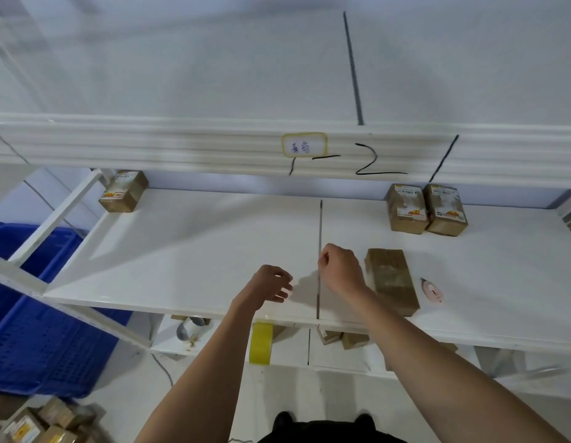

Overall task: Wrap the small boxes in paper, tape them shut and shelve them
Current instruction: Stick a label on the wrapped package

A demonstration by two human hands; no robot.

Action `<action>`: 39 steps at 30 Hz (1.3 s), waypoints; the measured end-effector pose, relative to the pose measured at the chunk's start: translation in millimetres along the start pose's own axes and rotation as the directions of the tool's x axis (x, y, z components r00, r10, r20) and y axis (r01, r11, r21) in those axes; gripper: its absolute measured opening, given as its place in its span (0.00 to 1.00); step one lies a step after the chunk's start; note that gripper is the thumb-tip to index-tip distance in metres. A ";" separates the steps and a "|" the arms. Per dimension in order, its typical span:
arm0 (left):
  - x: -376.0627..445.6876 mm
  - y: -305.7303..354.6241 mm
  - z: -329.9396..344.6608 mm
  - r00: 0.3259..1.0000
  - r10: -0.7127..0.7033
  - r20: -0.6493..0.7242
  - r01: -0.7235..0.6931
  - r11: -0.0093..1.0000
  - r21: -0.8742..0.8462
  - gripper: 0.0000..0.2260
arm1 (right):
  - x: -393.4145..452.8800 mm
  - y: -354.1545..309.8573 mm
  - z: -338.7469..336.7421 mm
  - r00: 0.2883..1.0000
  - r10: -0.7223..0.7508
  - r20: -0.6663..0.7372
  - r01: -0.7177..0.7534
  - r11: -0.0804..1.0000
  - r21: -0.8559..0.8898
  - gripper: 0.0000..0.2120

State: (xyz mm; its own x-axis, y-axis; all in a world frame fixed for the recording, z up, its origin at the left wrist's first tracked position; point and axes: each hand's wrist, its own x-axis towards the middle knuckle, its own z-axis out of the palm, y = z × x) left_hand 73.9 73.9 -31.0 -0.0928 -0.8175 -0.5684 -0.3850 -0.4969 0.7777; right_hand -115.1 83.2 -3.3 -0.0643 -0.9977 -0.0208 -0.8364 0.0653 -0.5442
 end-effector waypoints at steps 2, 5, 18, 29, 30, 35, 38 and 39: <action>4.5 14.6 17.7 0.999 0.027 0.025 -0.027 0.999 -0.018 0.07 | 2.7 17.3 -19.0 0.993 0.031 -0.114 -0.034 0.999 -0.024 0.04; 12.0 32.6 49.0 0.996 0.044 0.072 -0.042 0.999 -0.028 0.07 | 4.3 53.7 -45.0 0.968 0.102 -0.227 -0.111 0.993 -0.025 0.09; 19.2 66.4 149.7 0.965 -0.072 0.254 0.136 0.960 -0.244 0.14 | 0.4 147.7 -79.7 0.903 0.426 0.050 -0.429 0.901 0.064 0.33; 17.1 61.5 180.7 0.985 -0.167 0.051 0.167 0.815 -0.554 0.07 | -7.4 170.9 -70.6 0.883 0.392 0.258 -0.436 0.889 0.141 0.21; 16.4 60.5 182.3 0.983 -0.174 0.054 0.173 0.790 -0.589 0.07 | -7.9 171.2 -69.5 0.882 0.395 0.257 -0.439 0.887 0.144 0.20; 15.1 53.8 187.5 0.966 -0.244 0.086 0.234 0.678 -0.697 0.07 | -8.1 172.1 -68.8 0.872 0.427 0.241 -0.470 0.867 0.164 0.21; 19.9 46.5 191.0 0.954 -0.291 0.067 0.250 0.656 -0.712 0.11 | -7.6 171.8 -66.3 0.861 0.452 0.234 -0.496 0.848 0.188 0.20; 20.4 45.3 192.8 0.949 -0.308 0.063 0.258 0.646 -0.718 0.12 | -8.2 171.9 -65.4 0.857 0.461 0.230 -0.504 0.842 0.193 0.20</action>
State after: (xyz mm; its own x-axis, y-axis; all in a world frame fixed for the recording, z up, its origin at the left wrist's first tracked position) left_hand -122.5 90.8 -59.1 -0.0273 -0.6044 -0.7962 0.3866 -0.7409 0.5492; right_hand -293.9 103.8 -41.8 -0.3154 -0.8293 -0.4612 -0.5664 0.5545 -0.6097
